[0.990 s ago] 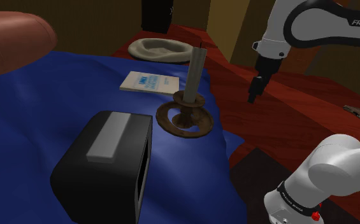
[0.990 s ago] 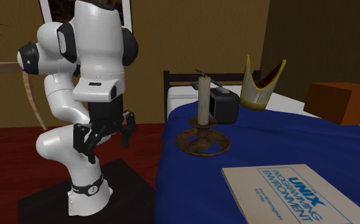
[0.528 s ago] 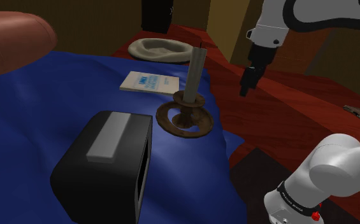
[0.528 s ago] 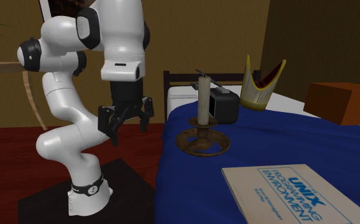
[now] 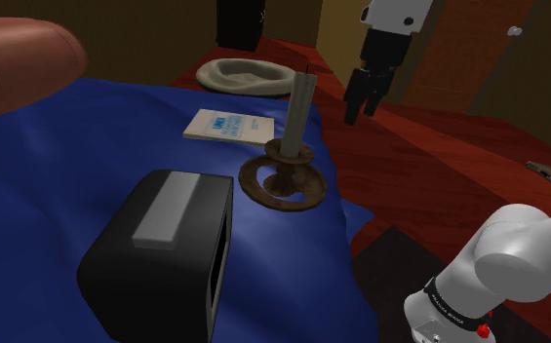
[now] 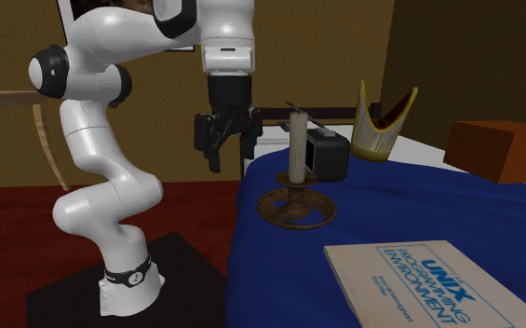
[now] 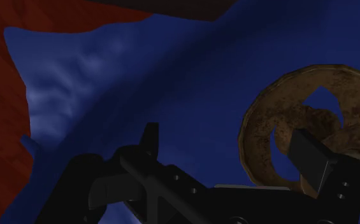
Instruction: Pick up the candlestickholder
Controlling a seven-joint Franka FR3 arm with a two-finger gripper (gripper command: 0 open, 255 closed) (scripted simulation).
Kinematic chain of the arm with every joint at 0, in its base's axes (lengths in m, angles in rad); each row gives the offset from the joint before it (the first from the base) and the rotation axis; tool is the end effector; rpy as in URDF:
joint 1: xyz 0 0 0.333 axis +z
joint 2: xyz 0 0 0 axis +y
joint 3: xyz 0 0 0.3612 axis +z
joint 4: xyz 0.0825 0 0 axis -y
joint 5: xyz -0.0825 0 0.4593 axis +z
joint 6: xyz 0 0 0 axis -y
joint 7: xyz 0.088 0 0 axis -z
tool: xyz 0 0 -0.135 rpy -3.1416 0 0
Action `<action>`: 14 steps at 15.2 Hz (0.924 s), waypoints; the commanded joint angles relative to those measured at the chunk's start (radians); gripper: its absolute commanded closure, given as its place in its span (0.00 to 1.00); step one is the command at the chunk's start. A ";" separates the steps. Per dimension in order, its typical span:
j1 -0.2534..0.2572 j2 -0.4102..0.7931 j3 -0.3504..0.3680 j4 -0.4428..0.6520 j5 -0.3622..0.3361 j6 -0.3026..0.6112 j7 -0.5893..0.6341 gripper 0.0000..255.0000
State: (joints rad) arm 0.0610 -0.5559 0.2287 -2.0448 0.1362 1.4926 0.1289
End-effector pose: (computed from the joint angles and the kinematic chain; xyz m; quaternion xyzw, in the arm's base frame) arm 0.3941 0.1640 0.6601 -0.9976 -0.0684 0.0058 0.0070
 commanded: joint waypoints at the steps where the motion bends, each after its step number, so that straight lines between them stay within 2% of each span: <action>1: 0.004 0.045 0.029 0.075 0.012 -0.016 0.043 0.00; 8: 0.013 0.219 0.134 0.369 0.018 -0.087 0.198 0.00; 14: 0.034 0.406 0.235 0.668 -0.033 -0.168 0.344 0.00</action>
State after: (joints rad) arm 0.0906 -0.1767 0.4491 -1.4253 0.1127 1.3423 0.4502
